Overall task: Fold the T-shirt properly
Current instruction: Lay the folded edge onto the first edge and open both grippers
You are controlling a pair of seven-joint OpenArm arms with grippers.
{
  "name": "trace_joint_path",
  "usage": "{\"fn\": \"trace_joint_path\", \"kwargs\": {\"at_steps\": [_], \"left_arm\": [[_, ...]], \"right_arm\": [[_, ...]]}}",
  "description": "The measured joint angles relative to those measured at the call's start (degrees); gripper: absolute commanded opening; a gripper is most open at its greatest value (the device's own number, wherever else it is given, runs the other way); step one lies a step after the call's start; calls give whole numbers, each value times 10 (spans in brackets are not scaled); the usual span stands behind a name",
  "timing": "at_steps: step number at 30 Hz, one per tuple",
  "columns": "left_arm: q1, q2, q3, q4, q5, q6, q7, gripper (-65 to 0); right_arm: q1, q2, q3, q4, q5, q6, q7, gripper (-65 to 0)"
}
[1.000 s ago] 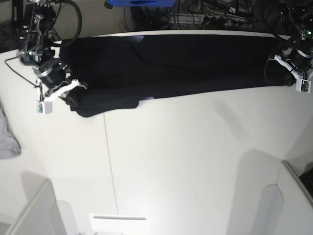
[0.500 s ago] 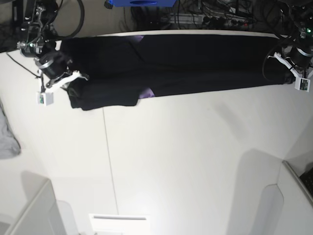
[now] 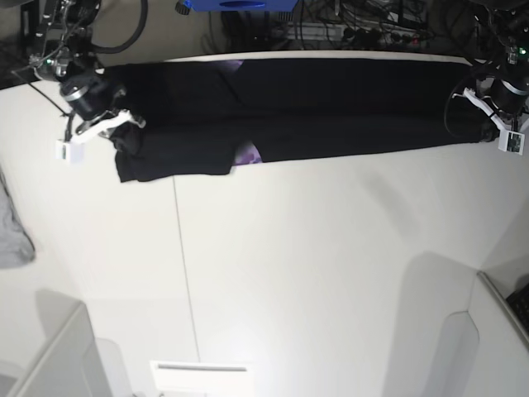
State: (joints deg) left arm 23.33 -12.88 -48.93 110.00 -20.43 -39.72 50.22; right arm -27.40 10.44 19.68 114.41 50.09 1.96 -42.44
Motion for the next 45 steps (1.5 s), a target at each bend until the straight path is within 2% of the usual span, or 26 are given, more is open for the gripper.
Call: {"fn": "trace_joint_path", "kwargs": {"at_steps": [4,17,23,27,31,36,45], "left_arm": [[-1,0,0,0,0,0,0,-650],[16,0,0,0,6,0,1,-650],[35,2,4,0,6,0,-2,-650],[37,2,4,-5,6,0,-3,-650],[36,2,4,-34,6,0,-2,-650],[37,2,4,-80,7,0,-2,-650],[35,3,5,-82,6,0,-3,-650]], "right_arm": [[-8,7,24,0,28,0,-4,-650],[-59,0,27,0,29,0,-16,-650],[-57,-4,28,0,29,0,-15,-650],[-58,-9,26,-2,-5,0,-18,-650],[-59,-32,26,-14,-37,0,-18,-650],[-58,-31,26,-14,-41,0,-18,-650],[-62,-31,26,-16,-43,0,-18,-650]]}}
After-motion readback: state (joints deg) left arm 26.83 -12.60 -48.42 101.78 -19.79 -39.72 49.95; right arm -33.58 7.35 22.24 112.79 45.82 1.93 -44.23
